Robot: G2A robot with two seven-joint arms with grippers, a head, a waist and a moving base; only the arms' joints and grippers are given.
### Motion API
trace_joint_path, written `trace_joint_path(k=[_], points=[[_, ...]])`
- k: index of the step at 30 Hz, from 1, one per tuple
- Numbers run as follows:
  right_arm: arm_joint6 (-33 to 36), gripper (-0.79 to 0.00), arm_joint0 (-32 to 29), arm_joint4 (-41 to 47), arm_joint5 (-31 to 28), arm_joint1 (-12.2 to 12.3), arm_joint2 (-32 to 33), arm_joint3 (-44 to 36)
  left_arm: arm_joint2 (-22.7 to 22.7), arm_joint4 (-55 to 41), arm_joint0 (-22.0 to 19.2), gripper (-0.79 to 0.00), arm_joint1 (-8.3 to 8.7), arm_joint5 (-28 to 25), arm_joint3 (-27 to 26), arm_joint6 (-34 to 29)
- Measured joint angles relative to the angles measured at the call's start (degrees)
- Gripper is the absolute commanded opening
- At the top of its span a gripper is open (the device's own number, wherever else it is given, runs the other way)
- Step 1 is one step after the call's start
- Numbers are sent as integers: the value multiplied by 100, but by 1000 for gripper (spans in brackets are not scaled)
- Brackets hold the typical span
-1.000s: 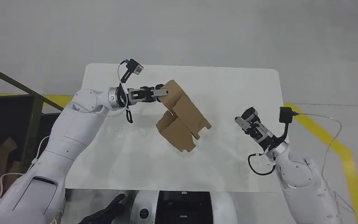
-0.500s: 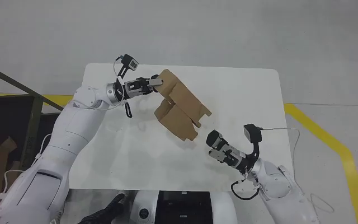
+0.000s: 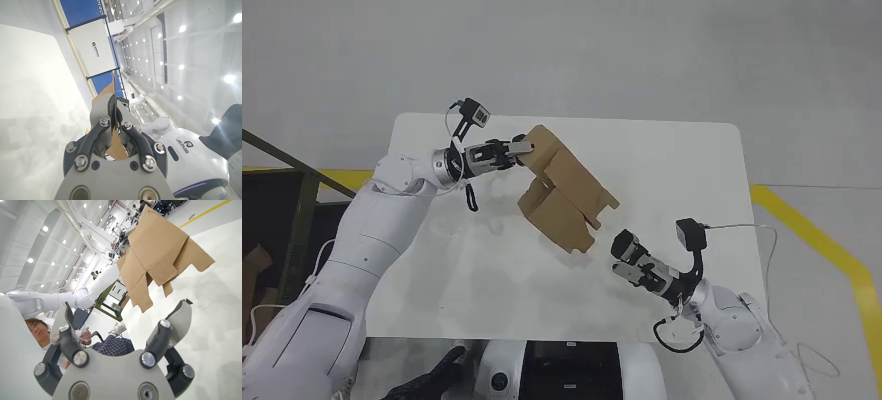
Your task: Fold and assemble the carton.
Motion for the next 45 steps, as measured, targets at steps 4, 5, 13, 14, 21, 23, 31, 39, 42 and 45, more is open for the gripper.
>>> trace_joint_path(k=[4, 5, 13, 14, 21, 23, 31, 39, 42, 45], points=[[104, 0, 123, 167, -55, -24, -293, 233, -95, 53, 149, -785, 8, 110, -207, 146], [132, 0, 159, 204, -70, -30, -358, 278, -110, 53, 170, -785, 8, 126, -232, 149], [243, 0, 395, 588, -290, -60, -721, 545, -126, 61, 192, -785, 5, 146, -257, 153], [249, 0, 412, 635, -315, -62, -746, 566, -126, 61, 192, -785, 5, 146, -257, 153], [402, 0, 556, 1248, -531, -53, -856, 704, -126, 61, 192, -785, 5, 146, -257, 153], [489, 0, 596, 1481, -592, -41, -855, 738, -126, 61, 192, -785, 5, 146, -257, 153], [985, 0, 680, 2527, -821, 24, -850, 712, -126, 61, 192, -785, 5, 146, -257, 153], [1347, 0, 758, 3252, -883, 59, -897, 685, -126, 61, 192, -785, 5, 146, -257, 153], [1495, 0, 801, 3498, -844, 65, -946, 692, -126, 61, 192, -785, 5, 146, -257, 153], [1589, 0, 858, 3647, -756, 57, -1033, 700, -126, 61, 192, -785, 5, 146, -257, 153]])
